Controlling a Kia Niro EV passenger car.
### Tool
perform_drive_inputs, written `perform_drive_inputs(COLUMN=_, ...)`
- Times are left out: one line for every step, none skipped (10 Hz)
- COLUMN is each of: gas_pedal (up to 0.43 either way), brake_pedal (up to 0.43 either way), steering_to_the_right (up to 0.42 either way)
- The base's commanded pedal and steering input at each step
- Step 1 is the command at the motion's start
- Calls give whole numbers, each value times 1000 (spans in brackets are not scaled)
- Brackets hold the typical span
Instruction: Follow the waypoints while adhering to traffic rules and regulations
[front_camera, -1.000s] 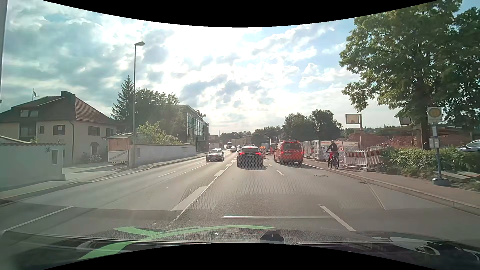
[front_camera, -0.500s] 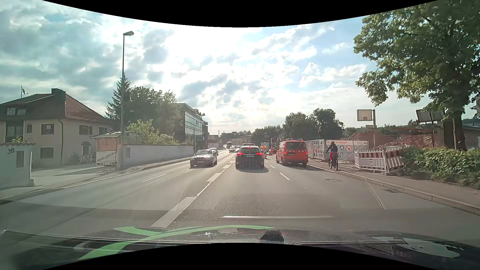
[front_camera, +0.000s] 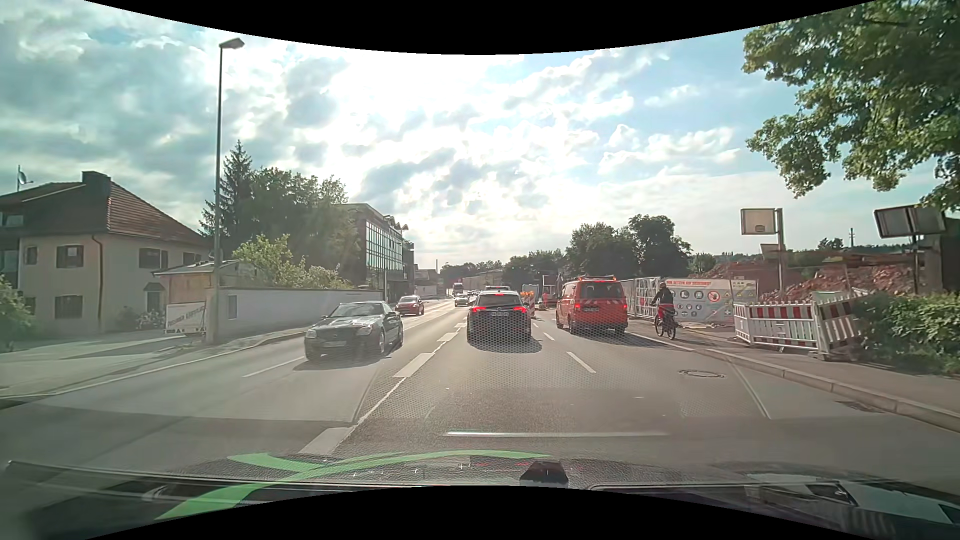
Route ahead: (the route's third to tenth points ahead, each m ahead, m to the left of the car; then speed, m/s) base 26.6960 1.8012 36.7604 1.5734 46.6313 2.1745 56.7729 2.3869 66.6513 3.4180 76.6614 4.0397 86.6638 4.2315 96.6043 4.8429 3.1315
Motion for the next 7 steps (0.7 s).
perform_drive_inputs(gas_pedal=0, brake_pedal=43, steering_to_the_right=-3)
perform_drive_inputs(gas_pedal=0, brake_pedal=49, steering_to_the_right=-3)
perform_drive_inputs(gas_pedal=0, brake_pedal=49, steering_to_the_right=-3)
perform_drive_inputs(gas_pedal=0, brake_pedal=49, steering_to_the_right=-3)
perform_drive_inputs(gas_pedal=0, brake_pedal=61, steering_to_the_right=-3)
perform_drive_inputs(gas_pedal=0, brake_pedal=61, steering_to_the_right=-3)
perform_drive_inputs(gas_pedal=0, brake_pedal=73, steering_to_the_right=-3)
